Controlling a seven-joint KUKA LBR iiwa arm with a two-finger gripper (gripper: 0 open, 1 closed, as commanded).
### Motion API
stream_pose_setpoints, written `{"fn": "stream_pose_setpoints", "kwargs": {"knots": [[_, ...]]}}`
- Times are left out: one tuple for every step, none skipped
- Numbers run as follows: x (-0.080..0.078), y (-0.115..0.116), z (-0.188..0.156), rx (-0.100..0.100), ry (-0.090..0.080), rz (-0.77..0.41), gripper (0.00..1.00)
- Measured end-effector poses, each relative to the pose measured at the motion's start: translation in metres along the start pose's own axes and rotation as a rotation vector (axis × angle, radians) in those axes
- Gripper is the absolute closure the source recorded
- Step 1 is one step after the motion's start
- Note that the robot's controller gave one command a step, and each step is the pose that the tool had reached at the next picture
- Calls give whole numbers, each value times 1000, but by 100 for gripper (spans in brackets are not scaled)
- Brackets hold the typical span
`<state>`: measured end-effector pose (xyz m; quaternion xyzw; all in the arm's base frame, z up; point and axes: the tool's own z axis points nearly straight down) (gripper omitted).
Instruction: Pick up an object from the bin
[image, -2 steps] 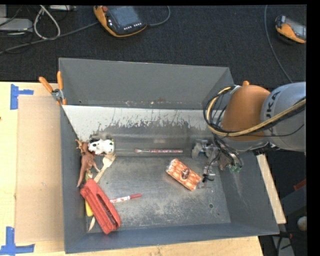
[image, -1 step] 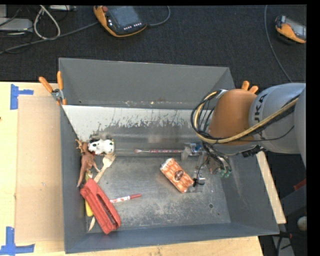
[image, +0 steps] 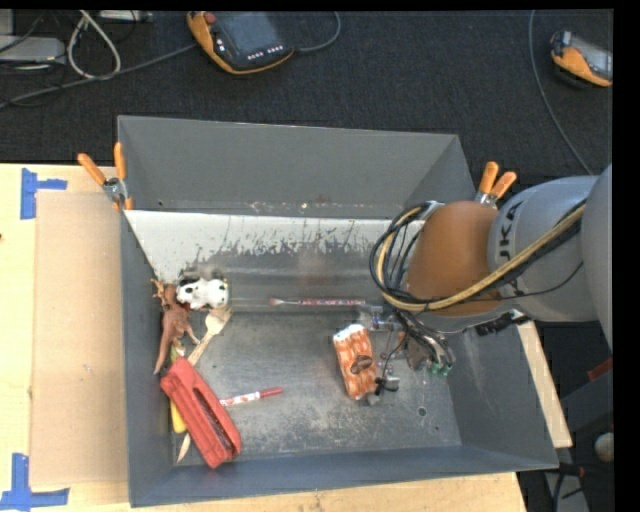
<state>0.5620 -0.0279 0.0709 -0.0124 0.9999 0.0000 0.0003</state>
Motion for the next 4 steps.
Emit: {"fn": "stream_pose_setpoints", "kwargs": {"knots": [[-39,19,1,-2,-4,24,100],[-39,19,0,-1,-4,23,100],[-28,30,-73,-2,1,13,100],[-26,17,-156,-3,5,46,100]]}}
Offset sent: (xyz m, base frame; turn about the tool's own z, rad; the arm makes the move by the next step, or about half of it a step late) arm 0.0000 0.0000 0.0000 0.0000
